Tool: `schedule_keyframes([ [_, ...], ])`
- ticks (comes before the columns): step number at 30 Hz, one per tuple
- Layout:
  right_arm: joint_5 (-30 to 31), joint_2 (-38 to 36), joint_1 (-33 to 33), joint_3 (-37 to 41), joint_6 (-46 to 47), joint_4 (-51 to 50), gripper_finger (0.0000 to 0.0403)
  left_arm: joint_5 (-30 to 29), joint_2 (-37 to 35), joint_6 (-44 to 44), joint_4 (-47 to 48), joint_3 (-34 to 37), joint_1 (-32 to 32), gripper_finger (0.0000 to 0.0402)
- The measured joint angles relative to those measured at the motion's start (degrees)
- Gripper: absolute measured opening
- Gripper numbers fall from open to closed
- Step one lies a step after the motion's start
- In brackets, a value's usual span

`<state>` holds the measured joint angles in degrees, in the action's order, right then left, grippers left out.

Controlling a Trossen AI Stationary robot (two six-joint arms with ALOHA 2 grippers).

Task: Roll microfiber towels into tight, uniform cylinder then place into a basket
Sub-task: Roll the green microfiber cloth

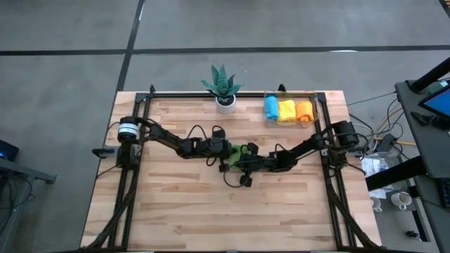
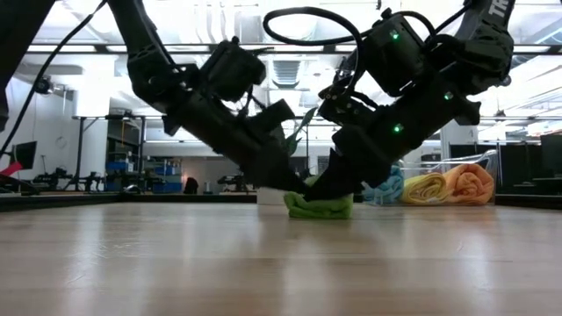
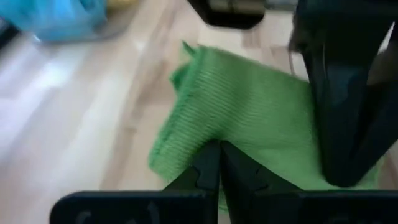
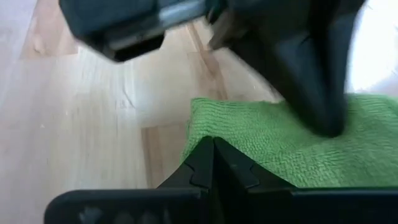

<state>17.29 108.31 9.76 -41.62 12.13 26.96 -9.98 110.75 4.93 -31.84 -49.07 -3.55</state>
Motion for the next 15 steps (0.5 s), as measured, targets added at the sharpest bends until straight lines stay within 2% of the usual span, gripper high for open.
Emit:
schedule_keyframes([
  [10, -0.6, 0.1, 0.1, 0.1, -0.7, 0.7, 0.0008, -0.8, -3.3, 5.5, -3.3, 0.0, 0.3, 0.0],
  [15, -0.7, 0.2, 0.1, 0.2, -1.7, 1.0, 0.0008, 3.3, -2.5, 8.9, -4.8, 0.0, -0.5, 0.0],
])
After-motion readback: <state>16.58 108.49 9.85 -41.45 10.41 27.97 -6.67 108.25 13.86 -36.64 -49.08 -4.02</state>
